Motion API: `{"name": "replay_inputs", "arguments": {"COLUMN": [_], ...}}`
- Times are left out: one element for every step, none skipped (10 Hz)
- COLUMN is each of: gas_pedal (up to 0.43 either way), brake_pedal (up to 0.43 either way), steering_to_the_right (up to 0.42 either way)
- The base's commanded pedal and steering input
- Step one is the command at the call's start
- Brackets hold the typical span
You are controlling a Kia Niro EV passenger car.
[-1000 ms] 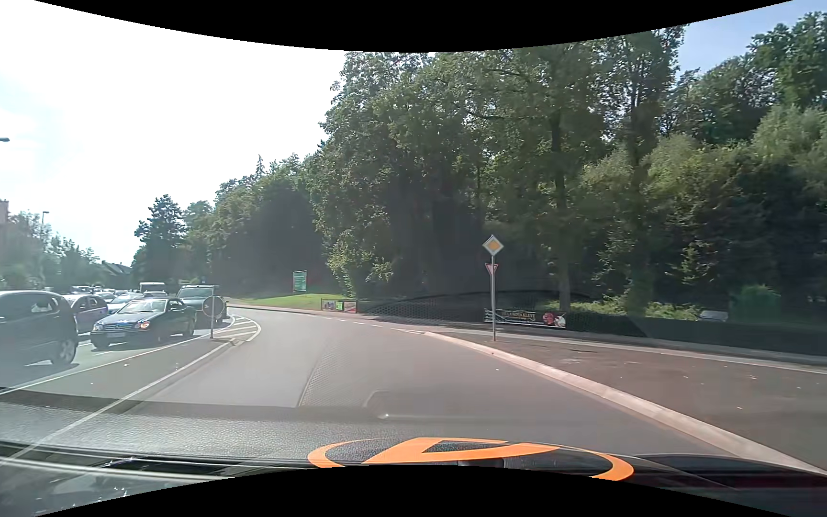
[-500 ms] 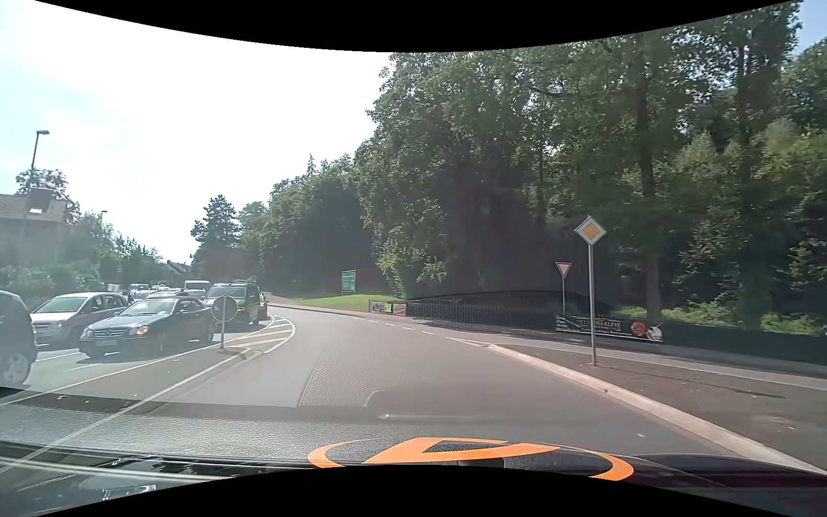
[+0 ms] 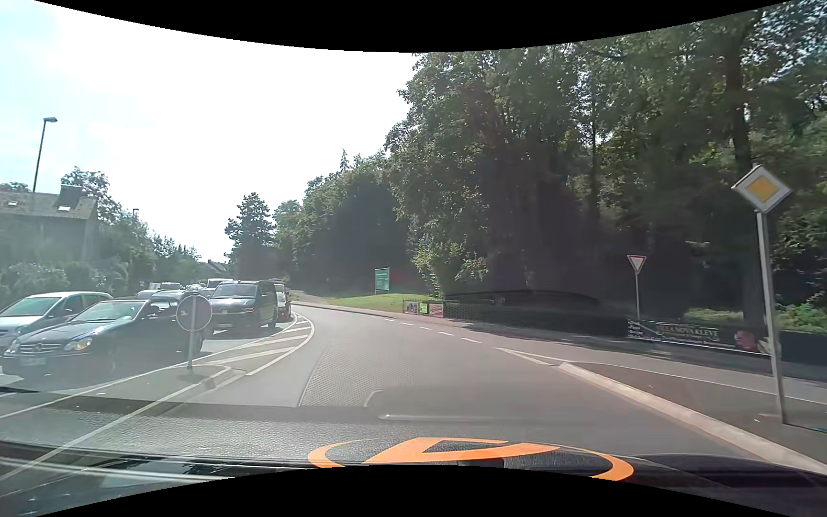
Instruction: Follow the waypoints while adhering to traffic rules and regulations
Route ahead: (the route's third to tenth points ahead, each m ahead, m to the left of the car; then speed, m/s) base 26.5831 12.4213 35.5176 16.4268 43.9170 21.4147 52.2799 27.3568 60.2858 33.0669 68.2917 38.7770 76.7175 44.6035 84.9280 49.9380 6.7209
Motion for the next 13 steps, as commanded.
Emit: {"name": "replay_inputs", "arguments": {"gas_pedal": [0.177, 0.177, 0.177, 0.177, 0.189, 0.189, 0.197, 0.209, 0.209, 0.209, 0.220, 0.220, 0.220], "brake_pedal": [0.000, 0.000, 0.000, 0.000, 0.000, 0.000, 0.000, 0.000, 0.000, 0.000, 0.000, 0.000, 0.000], "steering_to_the_right": [-0.098, -0.089, -0.067, -0.049, -0.048, -0.048, -0.051, -0.051, -0.052, -0.054, -0.058, -0.061, -0.063]}}
